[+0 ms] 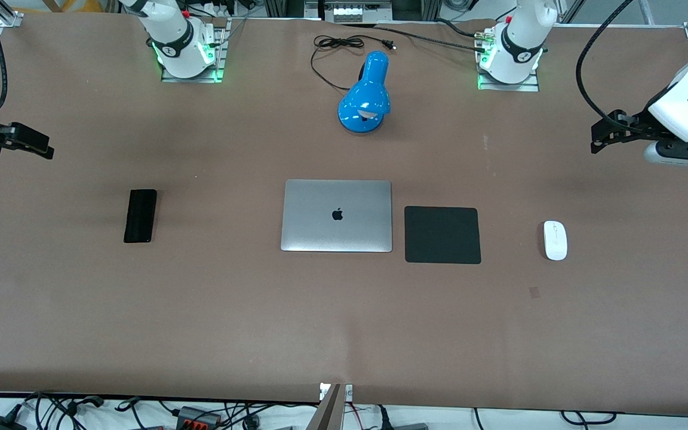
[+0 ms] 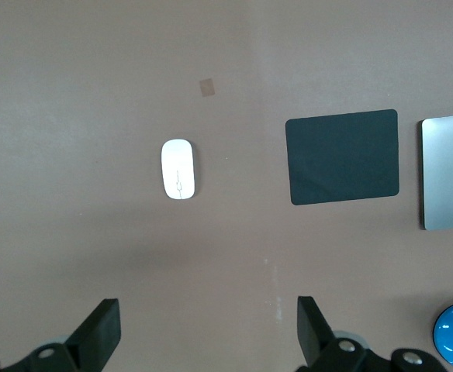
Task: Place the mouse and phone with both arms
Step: 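Reach the right gripper to the black phone while the left gripper reaches the mouse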
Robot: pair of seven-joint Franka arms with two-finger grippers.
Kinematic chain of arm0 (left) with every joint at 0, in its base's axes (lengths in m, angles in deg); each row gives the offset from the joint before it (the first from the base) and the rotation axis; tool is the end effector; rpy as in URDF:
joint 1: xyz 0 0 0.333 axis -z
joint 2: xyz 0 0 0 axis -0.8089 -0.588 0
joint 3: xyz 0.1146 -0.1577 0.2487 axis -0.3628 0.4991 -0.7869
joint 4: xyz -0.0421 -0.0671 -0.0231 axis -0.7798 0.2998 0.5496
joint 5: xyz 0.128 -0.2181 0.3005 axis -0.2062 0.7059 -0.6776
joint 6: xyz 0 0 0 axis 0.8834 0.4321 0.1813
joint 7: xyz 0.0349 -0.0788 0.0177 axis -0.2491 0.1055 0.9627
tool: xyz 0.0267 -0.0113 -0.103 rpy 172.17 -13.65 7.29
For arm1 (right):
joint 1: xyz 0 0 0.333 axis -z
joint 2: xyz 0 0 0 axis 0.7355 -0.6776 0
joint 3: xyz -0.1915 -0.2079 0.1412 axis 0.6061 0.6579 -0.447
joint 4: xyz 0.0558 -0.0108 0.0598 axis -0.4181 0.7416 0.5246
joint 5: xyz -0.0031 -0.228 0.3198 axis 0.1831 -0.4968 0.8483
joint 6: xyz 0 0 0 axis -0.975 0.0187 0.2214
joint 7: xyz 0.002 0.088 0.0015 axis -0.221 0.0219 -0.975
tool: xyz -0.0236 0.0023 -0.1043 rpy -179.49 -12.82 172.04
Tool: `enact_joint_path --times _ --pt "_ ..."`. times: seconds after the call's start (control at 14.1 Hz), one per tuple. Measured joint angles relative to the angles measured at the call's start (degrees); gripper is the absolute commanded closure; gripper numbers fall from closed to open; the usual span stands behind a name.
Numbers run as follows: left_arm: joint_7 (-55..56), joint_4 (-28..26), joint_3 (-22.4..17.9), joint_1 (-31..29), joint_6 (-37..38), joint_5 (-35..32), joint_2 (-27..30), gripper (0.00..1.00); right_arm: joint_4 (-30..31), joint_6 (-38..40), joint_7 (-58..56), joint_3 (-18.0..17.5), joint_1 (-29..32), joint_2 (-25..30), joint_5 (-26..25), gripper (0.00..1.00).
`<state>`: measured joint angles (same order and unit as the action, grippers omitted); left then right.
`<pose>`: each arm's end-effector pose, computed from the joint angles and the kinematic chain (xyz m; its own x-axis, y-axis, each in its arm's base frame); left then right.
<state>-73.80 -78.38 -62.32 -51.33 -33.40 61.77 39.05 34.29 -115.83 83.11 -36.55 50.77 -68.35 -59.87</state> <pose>0.5491 -0.0302 0.5986 0.9943 -0.1003 -0.0351 -0.1008 -0.9948 -0.0138 0.5732 -0.0327 0.5906 0.9945 -0.0467 -0.0939 -0.0430 -0.9983 0.0404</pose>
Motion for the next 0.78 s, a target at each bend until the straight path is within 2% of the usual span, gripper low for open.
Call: enact_joint_path --times 0.78 --pt "0.02 0.0 -0.09 -0.02 0.08 0.0 -0.5 0.0 0.0 -0.19 -0.05 0.09 0.04 -1.07 -0.1 0.0"
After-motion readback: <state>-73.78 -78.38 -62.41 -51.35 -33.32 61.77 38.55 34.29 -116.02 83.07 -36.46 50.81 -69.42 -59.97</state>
